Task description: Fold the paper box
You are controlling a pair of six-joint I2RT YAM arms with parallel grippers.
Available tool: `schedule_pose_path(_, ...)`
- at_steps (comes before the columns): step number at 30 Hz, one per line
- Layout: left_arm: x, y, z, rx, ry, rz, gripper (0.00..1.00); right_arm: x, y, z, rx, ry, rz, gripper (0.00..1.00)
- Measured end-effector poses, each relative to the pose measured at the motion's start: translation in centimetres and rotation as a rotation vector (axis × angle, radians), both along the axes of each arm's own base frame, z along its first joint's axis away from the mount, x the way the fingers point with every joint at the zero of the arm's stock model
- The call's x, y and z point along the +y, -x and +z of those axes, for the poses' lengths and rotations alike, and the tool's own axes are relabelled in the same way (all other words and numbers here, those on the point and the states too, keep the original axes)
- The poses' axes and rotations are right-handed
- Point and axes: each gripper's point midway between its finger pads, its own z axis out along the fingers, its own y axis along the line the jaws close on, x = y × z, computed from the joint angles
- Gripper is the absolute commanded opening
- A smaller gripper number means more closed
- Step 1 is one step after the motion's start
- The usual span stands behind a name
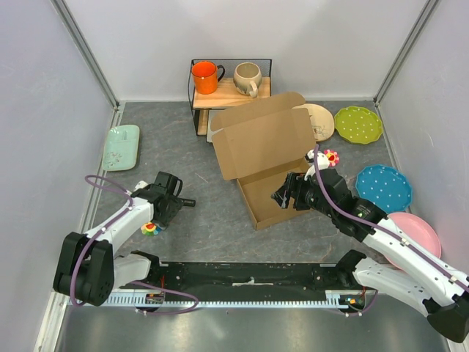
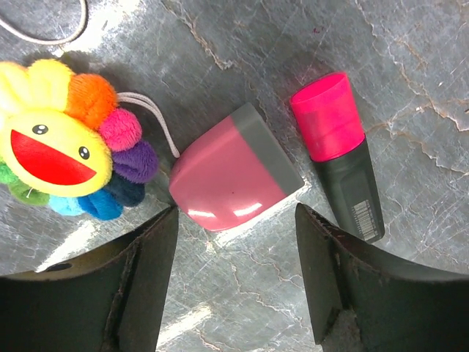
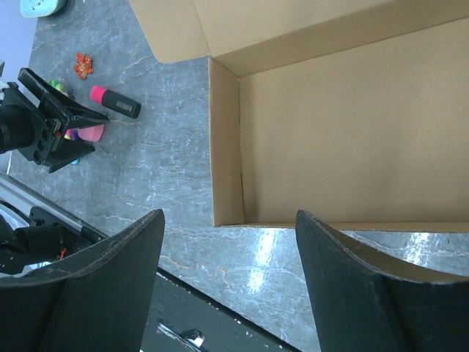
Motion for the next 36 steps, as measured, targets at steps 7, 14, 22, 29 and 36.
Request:
schedule_pose_path(7, 0.1, -0.3, 0.2, -0.017, 0.007, 0.029, 0.83, -0.1, 0.1, -0.5, 0.008, 0.007, -0.001, 0.79)
schedule_pose_path(14, 1.8, -0.6, 0.4, -0.02, 0.009, 0.114, 0.84, -0.1, 0.1, -0.9, 0.015, 0.013, 0.0, 0.8)
schedule_pose_path(22, 3.1, -0.9, 0.2, -0.007, 0.007, 0.176, 0.77, -0.1, 0.1, -0.9, 0.016, 0.014, 0.0, 0.79)
schedule_pose_path(29, 3.0, -1.3, 0.1, -0.012, 0.015, 0.176, 0.56, -0.1, 0.1, -1.1, 0.017, 0.022, 0.003, 0.79)
schedule_pose_path(36, 2.0, -1.6, 0.6, -0.055, 0.073, 0.152, 0.29, -0.1, 0.1, -1.2, 0.017, 0.024, 0.003, 0.79)
